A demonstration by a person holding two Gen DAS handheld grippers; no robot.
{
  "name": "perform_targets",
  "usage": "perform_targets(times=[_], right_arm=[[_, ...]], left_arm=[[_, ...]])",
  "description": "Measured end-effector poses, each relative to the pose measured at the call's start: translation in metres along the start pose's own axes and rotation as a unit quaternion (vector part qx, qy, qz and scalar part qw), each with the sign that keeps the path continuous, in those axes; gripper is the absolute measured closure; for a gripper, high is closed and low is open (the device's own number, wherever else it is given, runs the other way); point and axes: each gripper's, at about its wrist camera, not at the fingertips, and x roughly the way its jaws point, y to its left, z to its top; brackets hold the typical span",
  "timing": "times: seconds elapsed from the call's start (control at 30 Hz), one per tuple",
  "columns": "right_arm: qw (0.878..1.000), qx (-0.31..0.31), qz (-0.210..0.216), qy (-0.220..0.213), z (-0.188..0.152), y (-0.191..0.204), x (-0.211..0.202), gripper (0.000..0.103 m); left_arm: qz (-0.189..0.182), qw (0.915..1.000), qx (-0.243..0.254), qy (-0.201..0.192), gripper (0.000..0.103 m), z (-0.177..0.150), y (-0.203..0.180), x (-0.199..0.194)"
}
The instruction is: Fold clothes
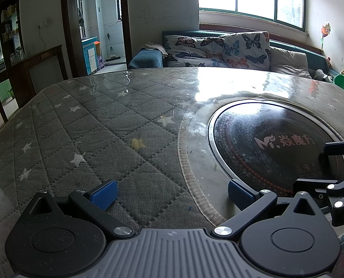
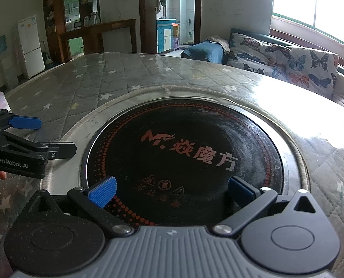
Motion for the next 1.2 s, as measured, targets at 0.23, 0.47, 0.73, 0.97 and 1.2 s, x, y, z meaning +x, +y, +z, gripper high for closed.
perform_targets(times=[0.23,0.47,0.73,0.97,1.2], right_arm=[[0.999,0.032,-0.020,-0.005,-0.008,-0.004,-0.015,0.000],[0.998,0.039,-0.049,-0.023,-0.022,-0.008,-0.051,0.000],[0.995,0.041,-0.078,-0.036,-0.046,-0.013,-0.097,0.000],[0.994,0.042,-0.092,-0.038,-0.068,-0.015,-0.135,0.001],[0.991,0.056,-0.117,-0.036,-0.089,-0.017,-0.166,0.001]], left_arm=[[0.009,0.9998,0.019,-0.004,0.000,0.000,-0.008,-0.005],[-0.034,0.9982,0.050,-0.005,0.000,0.001,-0.029,-0.027],[-0.087,0.9934,0.074,0.010,0.000,-0.001,-0.065,-0.050],[-0.140,0.9849,0.102,0.012,0.000,-0.002,-0.096,-0.071],[-0.176,0.9761,0.126,0.018,0.000,-0.007,-0.127,-0.086]])
